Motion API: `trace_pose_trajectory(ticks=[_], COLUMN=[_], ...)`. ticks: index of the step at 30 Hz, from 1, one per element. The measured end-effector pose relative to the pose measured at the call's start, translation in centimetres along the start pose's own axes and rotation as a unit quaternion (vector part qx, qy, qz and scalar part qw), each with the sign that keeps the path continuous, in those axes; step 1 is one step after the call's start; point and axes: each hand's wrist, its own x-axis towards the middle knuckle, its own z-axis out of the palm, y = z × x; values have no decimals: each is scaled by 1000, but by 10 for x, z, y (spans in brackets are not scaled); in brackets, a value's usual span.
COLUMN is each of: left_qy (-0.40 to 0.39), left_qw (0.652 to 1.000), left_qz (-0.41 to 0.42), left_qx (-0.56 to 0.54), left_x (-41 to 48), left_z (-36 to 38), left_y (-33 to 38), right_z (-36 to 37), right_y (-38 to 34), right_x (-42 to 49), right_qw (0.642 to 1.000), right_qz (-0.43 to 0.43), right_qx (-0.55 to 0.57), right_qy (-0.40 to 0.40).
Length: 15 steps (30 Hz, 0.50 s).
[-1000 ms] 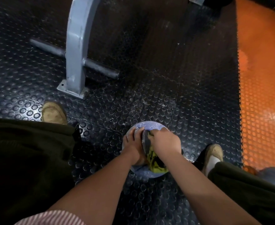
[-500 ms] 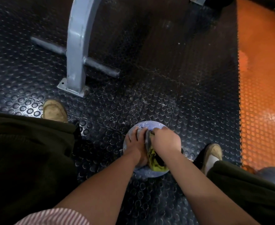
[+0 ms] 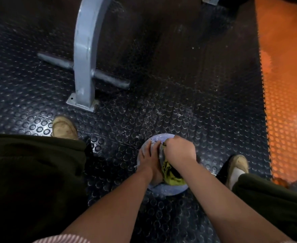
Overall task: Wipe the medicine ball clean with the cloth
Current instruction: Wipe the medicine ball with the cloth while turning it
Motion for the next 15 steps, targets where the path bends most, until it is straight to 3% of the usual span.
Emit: trace_pose_trajectory(ticks=[7,15], left_qy=[1,19], left_qw=[999,1000], left_qz=[35,0], left_qx=[-4,25], left_x=[-3,3], left_z=[-5,1], left_y=[1,8], right_z=[12,4], right_y=[37,9], right_x=[-25,-14], right_qw=[991,999], right_qz=[83,25], right_qx=[102,42], right_qy=[-4,4])
